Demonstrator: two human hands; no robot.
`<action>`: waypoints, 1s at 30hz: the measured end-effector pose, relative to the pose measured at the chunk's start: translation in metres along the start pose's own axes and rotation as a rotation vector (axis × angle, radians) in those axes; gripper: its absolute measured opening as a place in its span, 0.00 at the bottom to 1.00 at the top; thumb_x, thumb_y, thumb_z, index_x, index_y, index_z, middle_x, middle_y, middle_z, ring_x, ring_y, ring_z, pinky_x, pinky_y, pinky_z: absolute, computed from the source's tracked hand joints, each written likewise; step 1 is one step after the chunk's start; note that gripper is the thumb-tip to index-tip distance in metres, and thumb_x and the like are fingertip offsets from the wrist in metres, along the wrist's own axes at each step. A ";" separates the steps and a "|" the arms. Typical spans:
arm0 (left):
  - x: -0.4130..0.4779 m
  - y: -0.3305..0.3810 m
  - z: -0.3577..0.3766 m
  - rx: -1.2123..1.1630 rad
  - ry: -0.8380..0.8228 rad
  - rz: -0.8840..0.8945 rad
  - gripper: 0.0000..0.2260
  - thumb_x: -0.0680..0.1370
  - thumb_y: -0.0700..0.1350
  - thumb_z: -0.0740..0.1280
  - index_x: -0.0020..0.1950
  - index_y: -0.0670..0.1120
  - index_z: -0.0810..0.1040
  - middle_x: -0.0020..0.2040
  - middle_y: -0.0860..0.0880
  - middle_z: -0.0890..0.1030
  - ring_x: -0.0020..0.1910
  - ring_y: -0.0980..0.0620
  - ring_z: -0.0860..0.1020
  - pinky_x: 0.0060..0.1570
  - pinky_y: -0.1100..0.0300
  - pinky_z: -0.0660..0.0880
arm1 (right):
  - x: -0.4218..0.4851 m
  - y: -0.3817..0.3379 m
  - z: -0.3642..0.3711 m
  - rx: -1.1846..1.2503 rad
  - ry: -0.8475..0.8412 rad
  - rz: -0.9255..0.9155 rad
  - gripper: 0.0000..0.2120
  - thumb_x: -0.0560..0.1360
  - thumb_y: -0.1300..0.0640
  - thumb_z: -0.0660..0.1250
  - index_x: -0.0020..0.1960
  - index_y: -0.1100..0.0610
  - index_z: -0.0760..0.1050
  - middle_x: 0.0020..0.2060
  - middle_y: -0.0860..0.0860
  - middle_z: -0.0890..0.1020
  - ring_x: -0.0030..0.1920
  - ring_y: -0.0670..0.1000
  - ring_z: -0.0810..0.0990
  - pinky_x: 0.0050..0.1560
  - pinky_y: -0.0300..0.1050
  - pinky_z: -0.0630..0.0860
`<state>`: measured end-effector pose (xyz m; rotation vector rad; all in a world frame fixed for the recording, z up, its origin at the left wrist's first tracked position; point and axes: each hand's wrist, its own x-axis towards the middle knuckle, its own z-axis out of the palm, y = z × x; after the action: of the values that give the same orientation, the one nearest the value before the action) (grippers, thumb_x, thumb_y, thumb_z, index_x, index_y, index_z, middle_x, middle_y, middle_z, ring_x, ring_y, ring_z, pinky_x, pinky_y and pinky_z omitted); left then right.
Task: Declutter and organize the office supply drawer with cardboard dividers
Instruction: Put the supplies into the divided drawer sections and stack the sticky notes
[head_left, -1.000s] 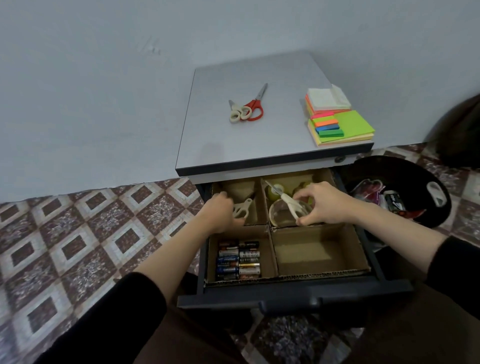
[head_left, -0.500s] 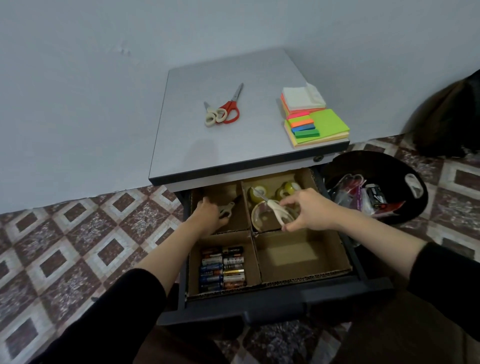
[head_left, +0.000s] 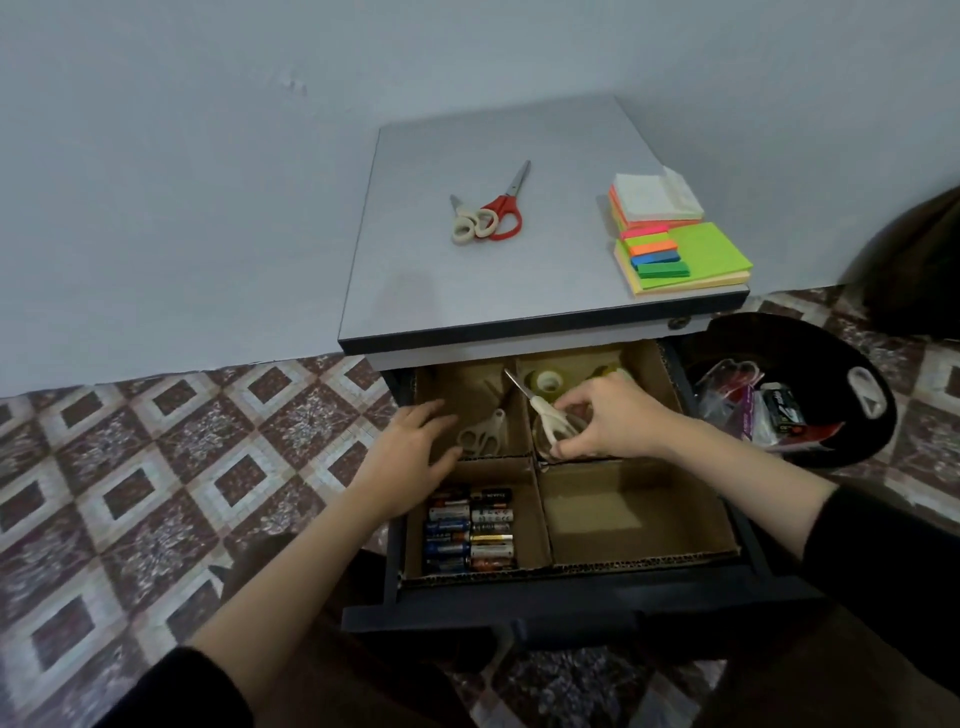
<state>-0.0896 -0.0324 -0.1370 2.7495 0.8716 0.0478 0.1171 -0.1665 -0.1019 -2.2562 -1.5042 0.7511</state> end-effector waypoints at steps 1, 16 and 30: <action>-0.009 -0.005 0.002 0.008 0.019 -0.011 0.22 0.79 0.53 0.60 0.73 0.49 0.64 0.75 0.50 0.58 0.74 0.50 0.54 0.72 0.57 0.53 | 0.004 -0.004 0.003 -0.005 0.000 -0.011 0.19 0.65 0.46 0.75 0.52 0.53 0.81 0.42 0.51 0.82 0.42 0.52 0.78 0.39 0.44 0.72; -0.040 -0.030 0.028 -0.212 0.141 -0.036 0.24 0.80 0.44 0.59 0.74 0.40 0.58 0.75 0.46 0.58 0.75 0.50 0.53 0.70 0.67 0.44 | 0.064 -0.061 0.037 -0.272 -0.025 -0.102 0.21 0.67 0.47 0.74 0.55 0.58 0.79 0.44 0.51 0.80 0.41 0.49 0.78 0.43 0.45 0.79; -0.040 -0.029 0.033 -0.268 0.151 -0.031 0.24 0.80 0.42 0.56 0.75 0.40 0.54 0.77 0.46 0.54 0.75 0.52 0.49 0.70 0.68 0.42 | 0.089 -0.059 0.073 -0.354 -0.117 -0.001 0.18 0.70 0.50 0.73 0.54 0.60 0.77 0.52 0.57 0.78 0.46 0.54 0.78 0.44 0.45 0.76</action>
<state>-0.1358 -0.0400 -0.1745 2.5065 0.8744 0.3440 0.0567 -0.0628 -0.1508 -2.4982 -1.8161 0.6696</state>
